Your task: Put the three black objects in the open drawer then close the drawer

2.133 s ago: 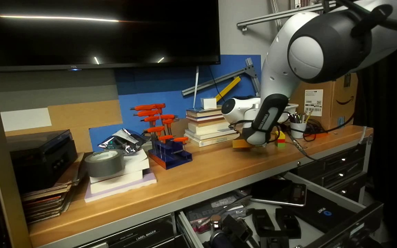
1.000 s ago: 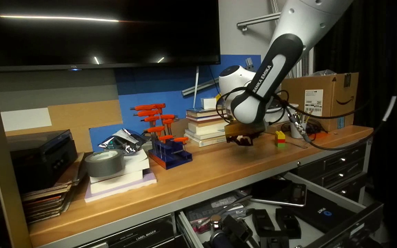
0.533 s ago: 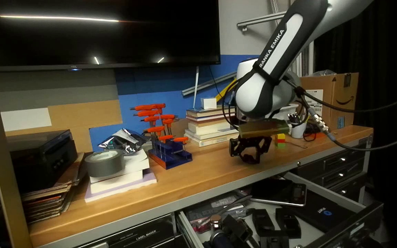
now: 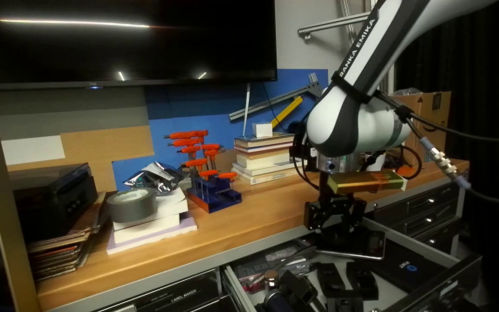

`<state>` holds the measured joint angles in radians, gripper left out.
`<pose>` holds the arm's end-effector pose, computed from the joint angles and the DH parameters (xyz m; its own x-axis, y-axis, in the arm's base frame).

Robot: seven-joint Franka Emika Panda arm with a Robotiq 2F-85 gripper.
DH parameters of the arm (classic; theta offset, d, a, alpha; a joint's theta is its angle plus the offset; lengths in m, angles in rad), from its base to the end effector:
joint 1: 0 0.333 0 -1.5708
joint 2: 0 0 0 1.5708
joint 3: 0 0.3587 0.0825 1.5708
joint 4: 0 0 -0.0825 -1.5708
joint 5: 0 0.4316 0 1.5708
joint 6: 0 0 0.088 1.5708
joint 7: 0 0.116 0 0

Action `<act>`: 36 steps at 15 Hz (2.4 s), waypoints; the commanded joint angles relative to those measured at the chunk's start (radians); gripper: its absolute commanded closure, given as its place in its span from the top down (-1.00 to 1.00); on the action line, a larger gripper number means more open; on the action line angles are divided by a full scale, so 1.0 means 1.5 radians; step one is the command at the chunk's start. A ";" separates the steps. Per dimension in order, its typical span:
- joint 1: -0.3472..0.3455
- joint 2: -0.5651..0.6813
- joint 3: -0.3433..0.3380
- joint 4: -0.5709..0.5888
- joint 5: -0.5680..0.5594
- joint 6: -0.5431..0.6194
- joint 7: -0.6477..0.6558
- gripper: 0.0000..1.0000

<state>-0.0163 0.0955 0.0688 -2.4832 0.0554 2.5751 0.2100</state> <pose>0.5033 0.0262 0.2450 0.9791 -0.2030 -0.0118 -0.2033 -0.9785 -0.0344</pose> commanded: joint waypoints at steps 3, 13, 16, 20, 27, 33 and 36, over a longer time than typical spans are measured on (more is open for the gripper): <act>0.002 -0.030 -0.057 -0.072 -0.095 0.025 0.077 -0.42; -0.012 0.025 -0.112 -0.111 -0.103 0.037 0.097 -0.42; -0.009 0.047 -0.108 -0.110 -0.085 0.044 0.087 -0.42; -0.004 0.070 -0.105 -0.107 -0.066 0.077 0.088 -0.42; 0.020 0.094 -0.126 -0.105 -0.068 0.122 0.131 0.59; 0.076 0.072 -0.188 -0.106 -0.138 0.140 0.239 1.00; 0.135 0.048 -0.253 -0.105 -0.257 0.126 0.393 1.00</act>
<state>0.1016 0.2243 -0.2247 -2.6322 -0.1908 2.7762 0.6060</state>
